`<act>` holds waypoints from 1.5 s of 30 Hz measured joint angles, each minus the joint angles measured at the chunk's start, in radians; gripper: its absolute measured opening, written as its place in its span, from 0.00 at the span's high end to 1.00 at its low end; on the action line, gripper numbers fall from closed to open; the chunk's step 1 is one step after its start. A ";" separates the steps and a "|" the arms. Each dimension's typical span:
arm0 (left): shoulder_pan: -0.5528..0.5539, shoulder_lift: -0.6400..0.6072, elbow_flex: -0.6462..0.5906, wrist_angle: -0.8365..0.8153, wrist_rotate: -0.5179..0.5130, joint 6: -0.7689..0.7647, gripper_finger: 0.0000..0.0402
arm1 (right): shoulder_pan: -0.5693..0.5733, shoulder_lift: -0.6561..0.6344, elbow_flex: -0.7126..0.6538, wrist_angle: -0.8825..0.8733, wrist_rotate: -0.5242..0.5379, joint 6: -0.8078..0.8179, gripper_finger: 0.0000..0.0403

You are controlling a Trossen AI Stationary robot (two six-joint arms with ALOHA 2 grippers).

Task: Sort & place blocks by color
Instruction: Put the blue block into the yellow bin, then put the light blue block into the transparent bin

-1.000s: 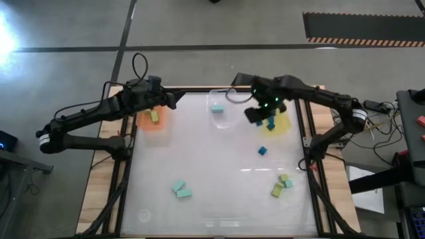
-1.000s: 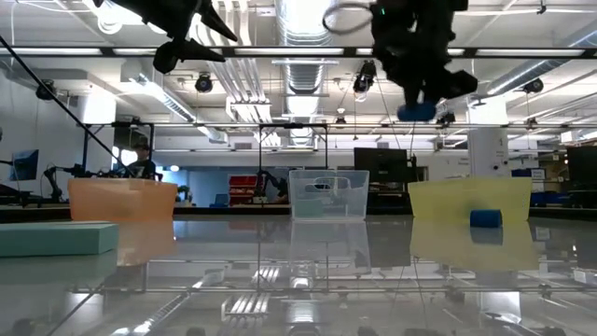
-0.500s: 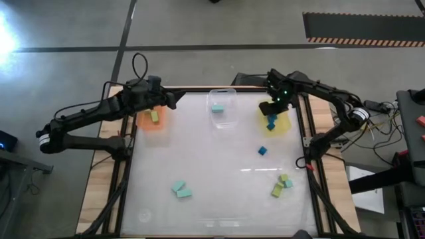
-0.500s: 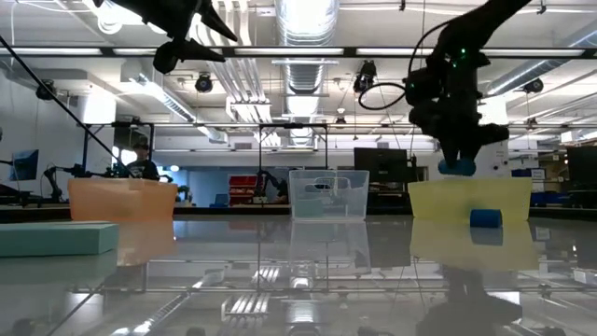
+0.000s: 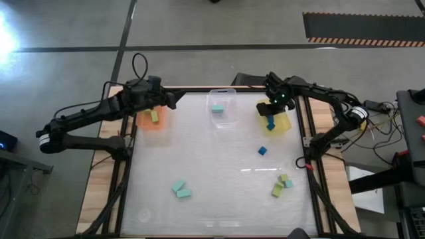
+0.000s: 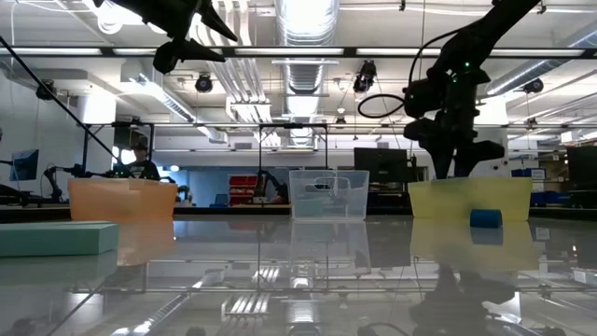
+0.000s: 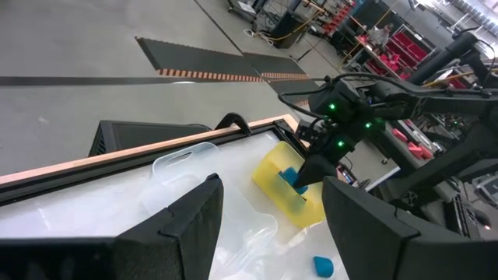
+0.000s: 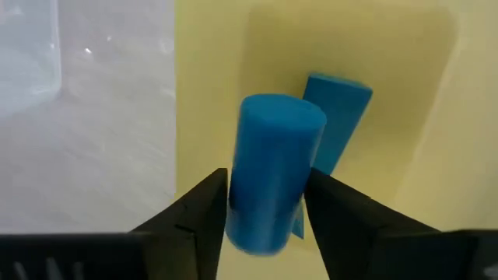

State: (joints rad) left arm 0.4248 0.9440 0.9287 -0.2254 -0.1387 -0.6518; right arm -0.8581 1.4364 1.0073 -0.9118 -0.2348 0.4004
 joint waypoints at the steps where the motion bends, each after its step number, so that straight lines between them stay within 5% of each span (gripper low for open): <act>1: 0.000 0.000 0.000 0.000 0.000 0.000 0.49 | 0.000 0.000 0.000 0.005 0.000 0.000 0.59; 14: -0.016 0.000 0.000 -0.001 0.014 -0.074 0.49 | 0.003 -0.003 0.093 -0.012 -0.013 0.001 0.56; 20: -0.091 0.012 -0.001 -0.004 0.118 -0.099 0.49 | 0.059 -0.043 0.164 -0.057 -0.034 0.021 0.58; 26: -0.238 0.052 -0.001 -0.157 0.253 -0.145 0.49 | 0.154 -0.142 0.176 -0.035 -0.012 0.080 0.60; 33: -0.484 0.153 -0.003 -0.429 0.261 -0.264 0.49 | 0.273 -0.247 0.164 -0.024 0.127 0.140 0.60; 40: -0.735 0.344 0.005 -0.447 0.262 -0.365 0.49 | 0.327 -0.293 0.164 -0.007 0.223 0.167 0.60; 45: -0.815 0.506 0.006 -0.449 0.261 -0.437 0.49 | 0.326 -0.289 0.164 0.027 0.231 0.166 0.60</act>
State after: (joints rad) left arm -0.3901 1.4499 0.9344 -0.6743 0.1219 -1.0886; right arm -0.5320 1.1477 1.1709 -0.8848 -0.0036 0.5659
